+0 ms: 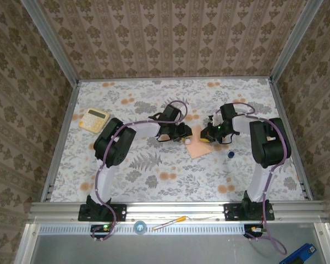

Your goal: Place the letter into the envelope and seal it

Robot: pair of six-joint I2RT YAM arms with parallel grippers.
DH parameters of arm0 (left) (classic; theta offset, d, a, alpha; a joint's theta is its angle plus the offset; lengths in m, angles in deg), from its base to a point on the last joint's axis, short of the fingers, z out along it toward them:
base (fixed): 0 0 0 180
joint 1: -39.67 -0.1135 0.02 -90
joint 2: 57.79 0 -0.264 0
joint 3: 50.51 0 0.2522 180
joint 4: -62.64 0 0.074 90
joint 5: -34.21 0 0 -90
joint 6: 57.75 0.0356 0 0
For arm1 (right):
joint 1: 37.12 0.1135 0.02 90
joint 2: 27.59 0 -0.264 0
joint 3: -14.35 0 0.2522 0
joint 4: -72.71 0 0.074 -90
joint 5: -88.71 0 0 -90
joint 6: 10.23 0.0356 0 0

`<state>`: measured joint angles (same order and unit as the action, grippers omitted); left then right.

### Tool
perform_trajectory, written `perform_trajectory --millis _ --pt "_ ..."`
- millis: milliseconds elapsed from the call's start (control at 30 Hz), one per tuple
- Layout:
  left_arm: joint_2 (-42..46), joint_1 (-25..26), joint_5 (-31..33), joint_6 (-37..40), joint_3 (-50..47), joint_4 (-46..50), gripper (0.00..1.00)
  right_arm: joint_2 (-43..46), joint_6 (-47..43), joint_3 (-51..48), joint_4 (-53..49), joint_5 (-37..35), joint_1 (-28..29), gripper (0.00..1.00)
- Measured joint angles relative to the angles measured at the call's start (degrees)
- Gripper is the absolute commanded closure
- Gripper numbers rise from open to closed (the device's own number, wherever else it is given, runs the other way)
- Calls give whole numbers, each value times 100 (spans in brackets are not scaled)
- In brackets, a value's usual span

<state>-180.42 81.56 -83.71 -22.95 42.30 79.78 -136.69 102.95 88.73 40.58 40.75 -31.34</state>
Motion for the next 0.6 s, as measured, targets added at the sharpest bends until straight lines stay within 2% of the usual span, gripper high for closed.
perform_trajectory --millis 333,600 --pt "0 0 0 0 0 2 98 9 282 20 210 44 -24 100" --pt "0 0 0 0 0 4 98 -131 553 20 588 96 249 100"
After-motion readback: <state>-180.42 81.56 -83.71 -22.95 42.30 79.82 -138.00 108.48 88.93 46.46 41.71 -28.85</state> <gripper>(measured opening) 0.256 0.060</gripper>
